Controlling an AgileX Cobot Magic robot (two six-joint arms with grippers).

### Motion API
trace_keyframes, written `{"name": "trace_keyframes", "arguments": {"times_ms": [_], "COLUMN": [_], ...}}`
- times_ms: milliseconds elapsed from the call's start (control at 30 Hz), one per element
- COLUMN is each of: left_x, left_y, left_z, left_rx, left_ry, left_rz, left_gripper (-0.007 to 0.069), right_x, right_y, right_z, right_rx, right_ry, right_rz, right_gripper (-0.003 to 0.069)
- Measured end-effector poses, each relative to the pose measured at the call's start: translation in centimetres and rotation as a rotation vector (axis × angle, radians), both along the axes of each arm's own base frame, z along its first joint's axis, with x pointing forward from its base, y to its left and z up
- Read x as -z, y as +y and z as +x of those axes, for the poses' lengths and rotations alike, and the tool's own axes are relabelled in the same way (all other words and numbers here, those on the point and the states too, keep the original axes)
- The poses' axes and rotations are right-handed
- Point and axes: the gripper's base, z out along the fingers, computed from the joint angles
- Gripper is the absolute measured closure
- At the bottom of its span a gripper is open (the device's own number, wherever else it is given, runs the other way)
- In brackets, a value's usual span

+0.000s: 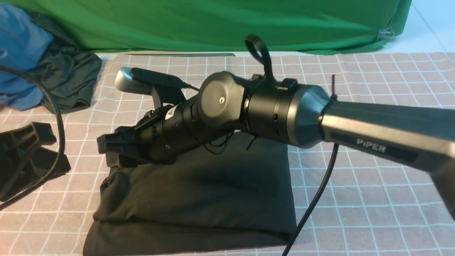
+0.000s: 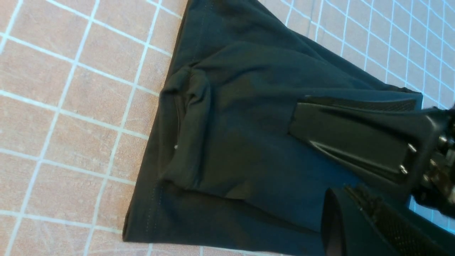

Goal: Fold a long-sleeved shirt over a pink coffee tablecloth.

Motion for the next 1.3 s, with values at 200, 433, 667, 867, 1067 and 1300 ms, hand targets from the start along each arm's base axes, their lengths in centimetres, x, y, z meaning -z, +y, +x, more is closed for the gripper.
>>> {"name": "trace_keyframes", "arguments": {"times_ms": [200,433,667,867,1067,1300], "left_x": [0.0,0.4,4.6,9.7,12.6,14.2], "left_y": [-0.1,-1.4,-4.9,-6.3,-5.6,-5.1], "left_z": [0.0,1.9,6.2,8.6,8.5,6.4], "left_rx": [0.0,0.048,0.14,0.144,0.121,0.102], "left_ry": [-0.003,0.014,0.145,0.335,0.466,0.606], "left_rz": [-0.012,-0.181,-0.121,0.004,0.111,0.142], "left_gripper": [0.061,0.061,0.061,0.061,0.061,0.061], "right_x": [-4.1,-10.8,-14.5,-14.7,-14.7,-14.7], "right_y": [-4.9,-13.4,-17.5,-17.8,-17.8,-17.8], "right_z": [1.6,2.9,1.3,0.9,0.9,0.9], "right_rx": [-0.183,-0.154,-0.142,-0.169,-0.18,-0.192], "right_ry": [-0.062,-0.167,-0.222,-0.219,-0.227,-0.239], "right_rz": [-0.154,-0.327,-0.411,-0.432,-0.438,-0.442], "right_gripper": [0.0391,0.0617,0.0619,0.062,0.062,0.062]}}
